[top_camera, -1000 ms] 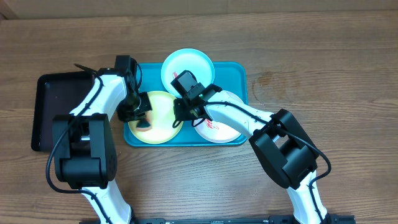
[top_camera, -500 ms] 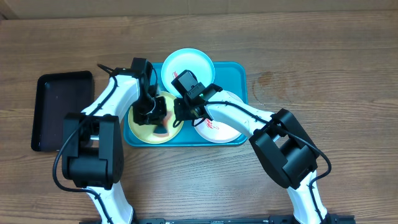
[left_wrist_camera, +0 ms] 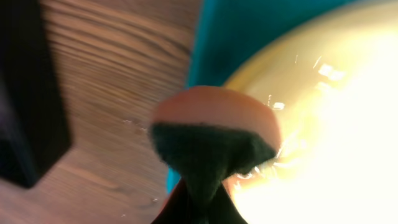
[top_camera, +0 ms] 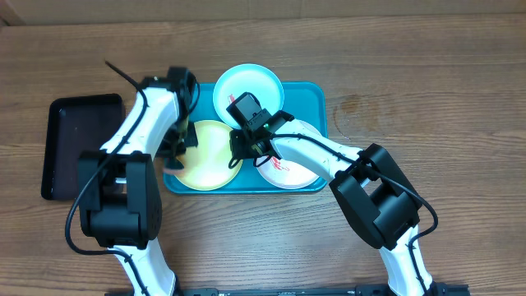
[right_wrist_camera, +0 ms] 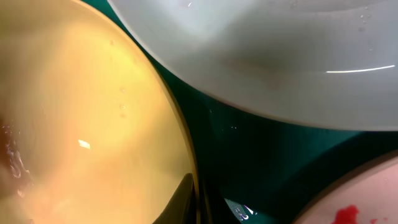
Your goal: Clean dirty plates on tray and stack at the side
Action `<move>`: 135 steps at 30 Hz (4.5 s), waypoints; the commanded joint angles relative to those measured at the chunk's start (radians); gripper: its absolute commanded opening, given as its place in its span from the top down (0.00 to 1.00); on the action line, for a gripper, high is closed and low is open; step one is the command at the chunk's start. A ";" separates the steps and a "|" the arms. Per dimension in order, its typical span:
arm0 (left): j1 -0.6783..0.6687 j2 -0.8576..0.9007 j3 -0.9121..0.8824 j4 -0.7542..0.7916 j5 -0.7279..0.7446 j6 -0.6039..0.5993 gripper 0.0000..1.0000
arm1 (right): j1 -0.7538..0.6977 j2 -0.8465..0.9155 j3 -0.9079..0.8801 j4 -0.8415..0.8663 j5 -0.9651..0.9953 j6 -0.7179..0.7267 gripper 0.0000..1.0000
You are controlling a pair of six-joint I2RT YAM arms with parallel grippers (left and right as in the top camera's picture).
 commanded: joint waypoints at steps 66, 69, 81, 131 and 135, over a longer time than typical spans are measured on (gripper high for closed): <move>0.371 -0.254 0.185 -0.056 0.204 -0.235 0.96 | -0.230 -0.293 0.158 -0.183 -0.040 -0.189 0.96; 0.370 -0.254 0.185 -0.050 0.233 -0.228 0.96 | -0.370 -0.287 0.157 -0.279 -0.158 -0.128 0.96; 0.294 -0.254 0.073 0.064 0.305 -0.145 0.96 | -0.759 -0.220 0.096 -0.472 -0.057 -0.124 0.96; 0.219 -0.254 0.049 0.129 0.389 0.004 0.96 | -0.343 -0.112 -0.084 0.322 0.032 -0.385 0.06; 0.219 -0.254 0.049 0.127 0.389 0.004 0.96 | -0.302 -0.031 -0.084 0.405 0.040 -0.313 0.09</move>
